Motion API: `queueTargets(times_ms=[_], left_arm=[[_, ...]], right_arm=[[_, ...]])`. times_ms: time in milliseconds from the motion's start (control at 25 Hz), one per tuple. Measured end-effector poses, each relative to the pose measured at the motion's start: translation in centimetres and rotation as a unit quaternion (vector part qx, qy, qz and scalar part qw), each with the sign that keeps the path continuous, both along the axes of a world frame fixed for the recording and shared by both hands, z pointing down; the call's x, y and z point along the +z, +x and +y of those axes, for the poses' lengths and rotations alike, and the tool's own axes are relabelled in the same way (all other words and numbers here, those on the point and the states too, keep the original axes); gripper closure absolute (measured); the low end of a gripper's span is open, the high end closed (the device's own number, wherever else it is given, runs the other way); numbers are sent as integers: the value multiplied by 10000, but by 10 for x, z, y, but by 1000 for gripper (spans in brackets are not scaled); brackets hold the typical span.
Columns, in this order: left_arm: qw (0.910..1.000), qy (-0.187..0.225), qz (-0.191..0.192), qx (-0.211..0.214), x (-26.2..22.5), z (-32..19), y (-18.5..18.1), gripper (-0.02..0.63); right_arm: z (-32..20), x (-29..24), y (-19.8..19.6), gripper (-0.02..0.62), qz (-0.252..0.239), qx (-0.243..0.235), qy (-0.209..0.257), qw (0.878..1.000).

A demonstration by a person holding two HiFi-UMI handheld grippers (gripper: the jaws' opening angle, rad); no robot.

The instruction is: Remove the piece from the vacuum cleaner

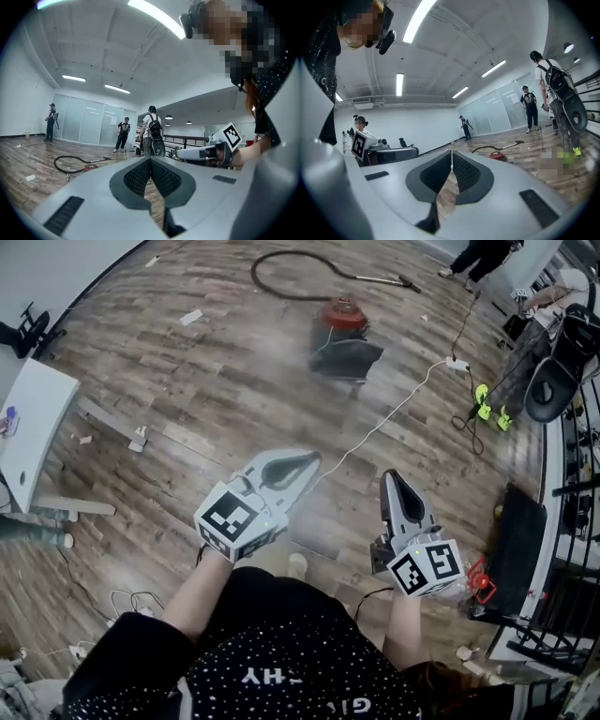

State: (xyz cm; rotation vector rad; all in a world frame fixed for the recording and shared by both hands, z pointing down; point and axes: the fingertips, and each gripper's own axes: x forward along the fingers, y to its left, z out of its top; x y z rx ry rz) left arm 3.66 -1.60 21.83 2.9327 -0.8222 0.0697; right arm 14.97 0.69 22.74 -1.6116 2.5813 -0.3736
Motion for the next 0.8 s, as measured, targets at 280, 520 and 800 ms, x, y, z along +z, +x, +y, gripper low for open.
queueTargets(times_ms=[280, 520, 800], left_arm=[[9985, -82, 260, 484, 15, -92, 59, 601], [9958, -66, 377, 828, 4, -236, 108, 601], [9931, -183, 516, 1036, -9, -401, 144, 601]], right_arm=[[-78, 28, 38, 584, 62, 328, -215, 9992], [-222, 15, 70, 586, 73, 410, -204, 9989], [-406, -11, 107, 584, -18, 318, -88, 9995]])
